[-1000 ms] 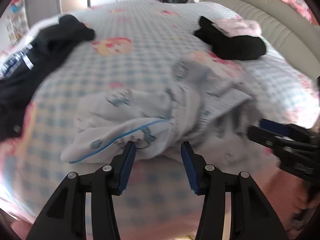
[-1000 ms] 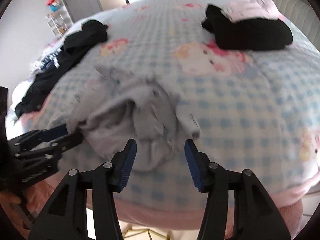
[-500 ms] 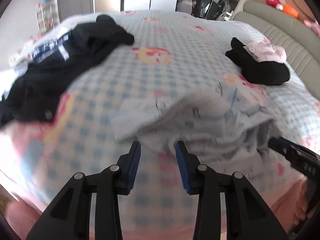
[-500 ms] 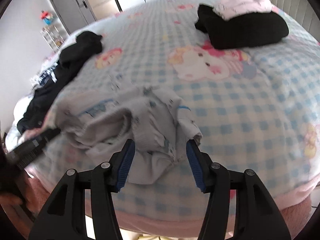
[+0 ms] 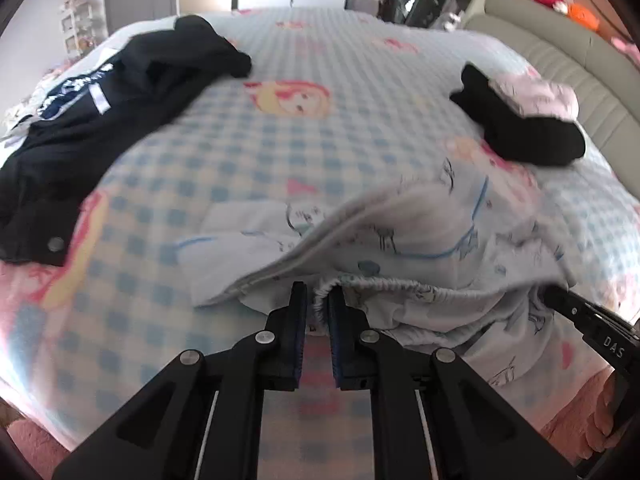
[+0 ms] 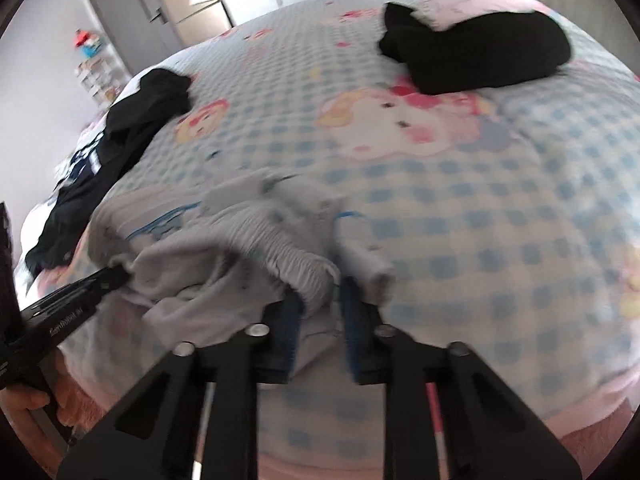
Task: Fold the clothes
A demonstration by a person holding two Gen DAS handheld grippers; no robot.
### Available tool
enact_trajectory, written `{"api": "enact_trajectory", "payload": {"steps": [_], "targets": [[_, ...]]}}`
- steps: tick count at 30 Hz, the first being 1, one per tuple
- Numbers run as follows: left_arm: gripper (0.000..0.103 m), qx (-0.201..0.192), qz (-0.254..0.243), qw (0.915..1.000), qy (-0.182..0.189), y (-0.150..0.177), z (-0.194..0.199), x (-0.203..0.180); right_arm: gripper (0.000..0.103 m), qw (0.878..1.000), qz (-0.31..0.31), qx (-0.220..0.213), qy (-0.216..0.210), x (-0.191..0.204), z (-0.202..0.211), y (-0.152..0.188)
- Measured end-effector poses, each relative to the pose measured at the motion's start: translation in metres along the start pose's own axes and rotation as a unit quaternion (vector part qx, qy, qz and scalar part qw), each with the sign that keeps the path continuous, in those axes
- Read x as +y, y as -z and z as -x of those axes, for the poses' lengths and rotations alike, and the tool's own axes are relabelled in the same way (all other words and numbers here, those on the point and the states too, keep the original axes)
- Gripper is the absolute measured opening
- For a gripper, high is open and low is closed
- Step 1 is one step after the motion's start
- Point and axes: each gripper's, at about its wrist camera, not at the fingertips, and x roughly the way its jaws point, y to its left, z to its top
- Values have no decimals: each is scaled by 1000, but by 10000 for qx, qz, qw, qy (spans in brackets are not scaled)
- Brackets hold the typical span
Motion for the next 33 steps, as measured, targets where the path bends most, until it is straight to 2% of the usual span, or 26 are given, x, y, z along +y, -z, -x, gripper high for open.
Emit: {"api": "enact_trajectory", "payload": {"steps": [5, 8, 12, 14, 18, 21, 22, 24, 25, 28, 30, 33], "targets": [[11, -582, -163, 9979, -241, -5, 44, -7, 12, 9996, 14, -254, 86, -3, 20, -9], [10, -910, -221, 9949, -378, -12, 76, -7, 12, 9986, 223, -476, 111, 9, 42, -16], [10, -1289, -54, 9909, -375, -32, 121, 1, 12, 9955, 601, -731, -29, 35, 81, -33], [10, -1501, -27, 9878, -426, -44, 140, 5, 12, 9924, 790, -942, -41, 47, 97, -47], [10, -1871, 53, 9816, -369, -57, 173, 13, 12, 9798, 986, -1725, -210, 70, 158, -77], [10, -1637, -48, 9860, -313, -54, 167, 15, 13, 9756, 1092, -1897, -189, 79, 180, -77], [11, -1346, -47, 9904, -299, -49, 152, 17, 14, 9772, 1161, -1777, -64, 80, 174, -71], [11, -608, 36, 9976, -330, -34, 114, 22, 16, 9865, 1145, -1164, 140, 72, 138, -55], [11, -195, 114, 9993, -307, -22, 92, 27, 16, 9898, 1128, -840, 238, 67, 119, -46], [13, 440, 273, 9986, -137, 7, 62, 36, 16, 9975, 661, 215, 96, 38, 71, -11], [15, 481, 307, 9984, -2, 19, 60, 36, 16, 9968, 441, 665, -13, 21, 54, 13], [27, 250, 95, 9993, 246, 25, 71, 26, 16, 9945, 421, 957, -33, 11, 50, 35]]}}
